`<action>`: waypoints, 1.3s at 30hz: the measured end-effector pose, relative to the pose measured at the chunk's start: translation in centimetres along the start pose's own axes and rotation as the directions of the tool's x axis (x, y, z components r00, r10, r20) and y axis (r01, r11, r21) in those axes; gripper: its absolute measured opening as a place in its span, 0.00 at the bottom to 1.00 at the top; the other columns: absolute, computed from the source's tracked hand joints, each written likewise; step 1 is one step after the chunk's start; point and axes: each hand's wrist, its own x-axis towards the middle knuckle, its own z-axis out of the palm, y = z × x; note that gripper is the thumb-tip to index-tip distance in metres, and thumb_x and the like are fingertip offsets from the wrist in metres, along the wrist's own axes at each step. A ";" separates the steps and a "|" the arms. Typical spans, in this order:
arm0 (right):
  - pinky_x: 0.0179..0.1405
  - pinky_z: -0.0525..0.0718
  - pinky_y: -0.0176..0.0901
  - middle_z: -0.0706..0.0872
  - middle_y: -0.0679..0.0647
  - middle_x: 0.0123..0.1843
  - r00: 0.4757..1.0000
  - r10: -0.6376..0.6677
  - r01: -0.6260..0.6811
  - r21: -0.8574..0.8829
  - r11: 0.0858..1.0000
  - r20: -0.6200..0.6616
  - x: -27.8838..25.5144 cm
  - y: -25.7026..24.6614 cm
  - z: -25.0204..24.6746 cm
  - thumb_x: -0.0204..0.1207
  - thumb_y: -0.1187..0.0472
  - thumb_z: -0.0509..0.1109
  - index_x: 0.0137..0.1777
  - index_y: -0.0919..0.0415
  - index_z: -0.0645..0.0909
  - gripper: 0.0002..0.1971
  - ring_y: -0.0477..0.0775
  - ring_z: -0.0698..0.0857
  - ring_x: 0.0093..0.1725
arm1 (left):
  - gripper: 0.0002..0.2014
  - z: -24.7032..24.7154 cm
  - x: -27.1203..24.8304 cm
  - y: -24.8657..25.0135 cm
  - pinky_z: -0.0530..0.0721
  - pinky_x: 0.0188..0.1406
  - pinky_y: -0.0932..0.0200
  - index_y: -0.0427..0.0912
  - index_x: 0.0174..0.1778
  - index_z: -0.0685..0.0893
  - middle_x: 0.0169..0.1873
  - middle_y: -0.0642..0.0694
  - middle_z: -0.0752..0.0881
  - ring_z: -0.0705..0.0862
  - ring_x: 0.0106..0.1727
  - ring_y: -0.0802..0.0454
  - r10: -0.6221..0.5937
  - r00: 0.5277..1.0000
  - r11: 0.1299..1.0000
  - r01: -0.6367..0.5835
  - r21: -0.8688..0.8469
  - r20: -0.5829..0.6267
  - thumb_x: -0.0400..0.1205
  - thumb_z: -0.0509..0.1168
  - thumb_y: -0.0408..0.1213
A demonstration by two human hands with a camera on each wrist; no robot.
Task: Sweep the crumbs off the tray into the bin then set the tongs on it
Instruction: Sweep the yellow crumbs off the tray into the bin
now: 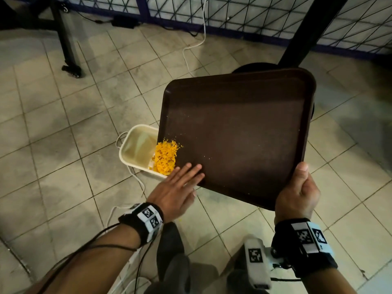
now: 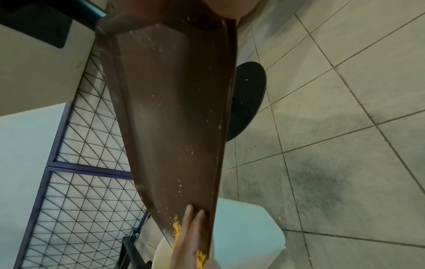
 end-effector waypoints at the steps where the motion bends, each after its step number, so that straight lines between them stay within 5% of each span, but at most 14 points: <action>1: 0.35 0.76 0.45 0.74 0.50 0.31 1.000 -0.002 0.002 -0.002 1.000 0.001 0.0 0.0 -0.1 0.86 0.40 0.50 0.33 0.55 0.73 0.26 0.50 0.74 0.32 | 0.29 0.4 0.0 0.5 0.37 0.84 0.53 0.50 0.86 0.53 0.86 0.53 0.43 0.42 0.87 0.53 0.020 1.000 1.000 -0.020 0.004 -0.002 0.88 0.47 0.49; 6: 0.30 0.75 0.38 0.74 0.48 0.30 1.000 -0.001 0.002 0.010 1.000 -0.014 0.2 -0.3 -0.5 0.88 0.43 0.51 0.33 0.53 0.72 0.24 0.40 0.73 0.27 | 0.30 1.1 -0.9 -2.2 0.38 0.84 0.49 0.50 0.86 0.50 0.86 0.51 0.43 0.38 0.86 0.51 -0.119 0.990 0.990 0.113 0.083 0.074 0.87 0.40 0.52; 10: 0.24 0.71 0.27 0.72 0.48 0.29 0.999 -0.026 0.026 0.011 1.000 -0.023 0.2 -0.6 -0.5 0.89 0.46 0.52 0.32 0.53 0.70 0.24 0.37 0.72 0.24 | 0.33 0.2 -0.9 -5.6 0.42 0.83 0.43 0.48 0.86 0.59 0.86 0.48 0.51 0.41 0.86 0.46 -0.194 0.972 0.970 0.170 0.175 0.129 0.84 0.36 0.54; 14: 0.28 0.73 0.35 0.71 0.49 0.29 0.999 -0.023 0.023 0.012 1.000 -0.029 0.1 -0.8 -0.6 0.88 0.45 0.51 0.31 0.53 0.69 0.24 0.43 0.72 0.27 | 0.38 -1.0 -0.5 -7.8 0.44 0.84 0.42 0.51 0.86 0.56 0.87 0.51 0.50 0.43 0.87 0.44 -0.223 0.956 0.962 0.184 0.202 0.190 0.81 0.26 0.57; 18: 0.31 0.72 0.41 0.72 0.48 0.29 0.999 -0.037 0.037 0.009 0.999 -0.027 0.0 -1.0 -0.5 0.88 0.45 0.51 0.31 0.53 0.70 0.24 0.43 0.71 0.28 | 0.36 -2.4 -0.2 -8.1 0.51 0.83 0.43 0.51 0.83 0.67 0.85 0.51 0.61 0.52 0.87 0.44 -0.268 0.955 0.959 0.252 0.130 0.126 0.82 0.30 0.56; 21: 0.32 0.73 0.43 0.73 0.48 0.30 0.999 -0.027 0.028 0.028 0.999 -0.023 -0.1 -1.0 -0.4 0.88 0.45 0.52 0.32 0.53 0.71 0.24 0.46 0.72 0.30 | 0.31 -3.7 0.8 -6.3 0.67 0.77 0.43 0.47 0.73 0.80 0.76 0.47 0.77 0.67 0.82 0.43 -0.221 0.970 0.975 0.223 0.016 -0.102 0.85 0.39 0.53; 25: 0.27 0.73 0.33 0.73 0.47 0.29 0.999 -0.034 0.035 0.038 0.999 -0.024 -0.1 -1.0 -0.6 0.88 0.45 0.52 0.32 0.53 0.71 0.23 0.39 0.72 0.26 | 0.26 -4.7 4.3 -4.8 0.69 0.77 0.41 0.48 0.83 0.65 0.85 0.48 0.60 0.62 0.83 0.45 -0.360 0.909 0.930 0.333 -0.156 -0.208 0.88 0.50 0.50; 28: 0.23 0.70 0.26 0.71 0.48 0.29 0.998 -0.050 0.050 0.022 0.998 -0.030 -0.1 -1.1 -0.8 0.89 0.47 0.52 0.31 0.54 0.70 0.23 0.37 0.72 0.24 | 0.31 -5.2 6.7 -6.1 0.58 0.83 0.42 0.47 0.87 0.50 0.87 0.47 0.45 0.51 0.86 0.44 -0.447 0.893 0.881 0.427 -0.204 -0.060 0.89 0.51 0.48; 33: 0.22 0.66 0.27 0.67 0.49 0.28 0.997 -0.080 0.080 0.011 0.997 -0.016 -0.1 -1.0 -0.9 0.89 0.48 0.52 0.30 0.54 0.67 0.24 0.40 0.68 0.23 | 0.30 -4.8 5.1 -5.7 0.55 0.82 0.47 0.45 0.87 0.43 0.87 0.45 0.44 0.49 0.87 0.46 -0.427 0.886 0.888 0.449 -0.103 0.182 0.90 0.44 0.48; 36: 0.23 0.68 0.26 0.70 0.50 0.29 0.994 -0.104 0.105 0.016 0.994 -0.010 -0.1 -0.8 -0.9 0.89 0.48 0.52 0.31 0.55 0.69 0.24 0.39 0.70 0.25 | 0.27 -3.7 2.4 -5.3 0.70 0.75 0.48 0.47 0.86 0.56 0.85 0.43 0.59 0.67 0.81 0.43 -0.395 0.900 0.909 0.412 -0.059 0.186 0.90 0.44 0.51; 39: 0.24 0.68 0.28 0.70 0.50 0.28 0.994 -0.110 0.110 0.008 0.994 -0.010 -0.1 -0.7 -0.8 0.89 0.48 0.52 0.30 0.54 0.69 0.24 0.40 0.70 0.25 | 0.26 -4.5 2.7 -6.4 0.80 0.63 0.46 0.51 0.82 0.64 0.80 0.45 0.70 0.79 0.70 0.39 -0.426 0.905 0.897 0.422 -0.132 -0.004 0.89 0.46 0.54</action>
